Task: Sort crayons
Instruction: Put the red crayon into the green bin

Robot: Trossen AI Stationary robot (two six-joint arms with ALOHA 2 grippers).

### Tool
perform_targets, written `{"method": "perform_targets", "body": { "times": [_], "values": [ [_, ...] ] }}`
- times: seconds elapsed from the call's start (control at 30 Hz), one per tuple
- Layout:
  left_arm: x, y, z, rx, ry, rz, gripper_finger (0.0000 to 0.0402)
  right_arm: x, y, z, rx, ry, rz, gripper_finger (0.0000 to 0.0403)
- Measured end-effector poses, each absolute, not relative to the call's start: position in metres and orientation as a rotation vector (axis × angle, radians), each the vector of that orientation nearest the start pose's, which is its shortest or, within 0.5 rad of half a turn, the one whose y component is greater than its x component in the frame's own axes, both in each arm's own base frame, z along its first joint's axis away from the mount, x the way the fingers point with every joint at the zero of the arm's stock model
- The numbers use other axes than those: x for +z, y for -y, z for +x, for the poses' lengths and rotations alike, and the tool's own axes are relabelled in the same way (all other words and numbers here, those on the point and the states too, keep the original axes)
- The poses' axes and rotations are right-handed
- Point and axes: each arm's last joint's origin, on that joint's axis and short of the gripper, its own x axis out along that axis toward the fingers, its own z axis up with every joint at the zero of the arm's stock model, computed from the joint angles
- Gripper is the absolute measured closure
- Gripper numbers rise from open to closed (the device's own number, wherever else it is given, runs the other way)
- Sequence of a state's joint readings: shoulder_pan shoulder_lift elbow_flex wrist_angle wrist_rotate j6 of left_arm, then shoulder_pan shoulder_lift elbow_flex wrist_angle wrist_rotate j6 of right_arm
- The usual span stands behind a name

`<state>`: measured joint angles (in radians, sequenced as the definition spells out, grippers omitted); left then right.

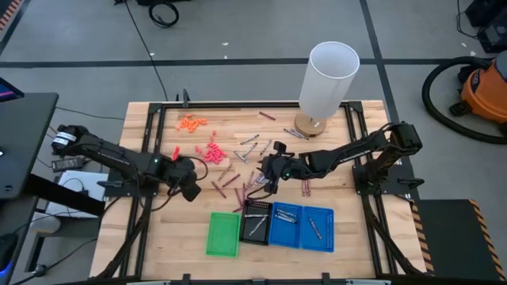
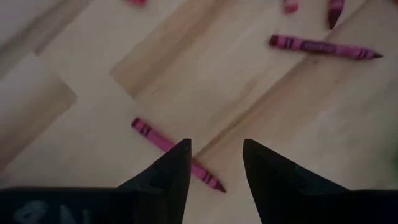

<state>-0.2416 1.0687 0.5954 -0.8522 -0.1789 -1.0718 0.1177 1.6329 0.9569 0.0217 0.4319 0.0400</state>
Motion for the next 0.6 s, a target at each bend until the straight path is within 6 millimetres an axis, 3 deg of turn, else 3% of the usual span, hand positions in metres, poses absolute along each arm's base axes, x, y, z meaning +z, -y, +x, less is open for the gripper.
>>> {"method": "perform_targets", "body": {
  "times": [0.33,0.6],
  "values": [
    [0.181,0.047,0.155,0.686,-1.156,-0.699,0.0244,0.194,-0.028,0.335,-0.336,-0.579,-0.184,0.0296],
    [0.164,0.049,0.162,0.790,-1.231,-0.667,0.0244,0.180,-0.024,0.328,-0.319,-0.564,-0.170,0.0296]
  ]
}}
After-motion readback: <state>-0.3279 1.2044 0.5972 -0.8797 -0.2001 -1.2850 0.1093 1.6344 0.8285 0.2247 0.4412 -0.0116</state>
